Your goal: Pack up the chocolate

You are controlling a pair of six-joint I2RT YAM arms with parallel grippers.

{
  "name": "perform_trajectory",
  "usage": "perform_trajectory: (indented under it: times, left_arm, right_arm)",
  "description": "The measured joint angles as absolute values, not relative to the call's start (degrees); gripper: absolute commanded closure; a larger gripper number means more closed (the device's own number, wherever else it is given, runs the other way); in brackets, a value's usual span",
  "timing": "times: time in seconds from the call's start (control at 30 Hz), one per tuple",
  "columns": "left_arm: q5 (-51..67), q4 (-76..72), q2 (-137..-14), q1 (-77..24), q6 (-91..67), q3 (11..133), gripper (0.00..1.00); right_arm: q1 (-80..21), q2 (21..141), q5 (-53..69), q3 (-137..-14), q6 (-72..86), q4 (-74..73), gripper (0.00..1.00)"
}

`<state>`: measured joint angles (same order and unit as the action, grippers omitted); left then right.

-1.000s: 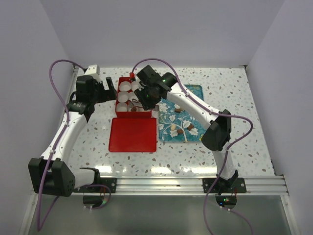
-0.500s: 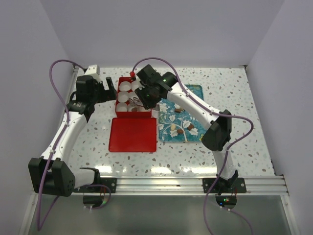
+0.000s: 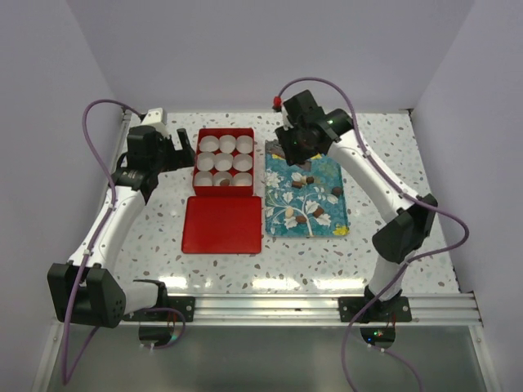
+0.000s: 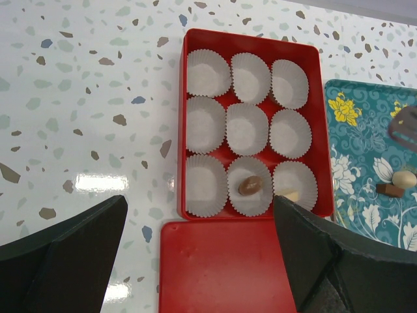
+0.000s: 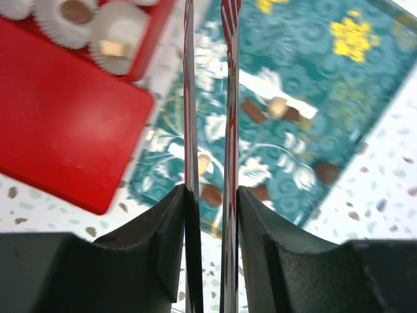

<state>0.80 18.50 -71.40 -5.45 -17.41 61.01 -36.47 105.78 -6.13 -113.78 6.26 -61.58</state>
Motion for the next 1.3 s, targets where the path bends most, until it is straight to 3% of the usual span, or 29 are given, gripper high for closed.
perform_trajectory:
  times: [0.53, 1.0, 1.3]
  left_arm:
    - [1.23, 17.67, -72.86, -5.45, -17.43, 61.01, 0.00]
    - [1.26, 17.21, -73.49, -5.45, -17.43, 61.01, 0.00]
    - [1.63, 16.86, -74.00, -5.72, -17.43, 60.18, 0.00]
  right_arm:
    - [-22.33, 87.35, -12.01, -88.51, 4.84, -63.02, 0.59]
    - [-22.61, 79.22, -9.02, -80.23, 6.92, -66.74, 0.58]
    - [-29.30, 78.26, -7.94, -77.95, 11.22, -69.06, 0.57]
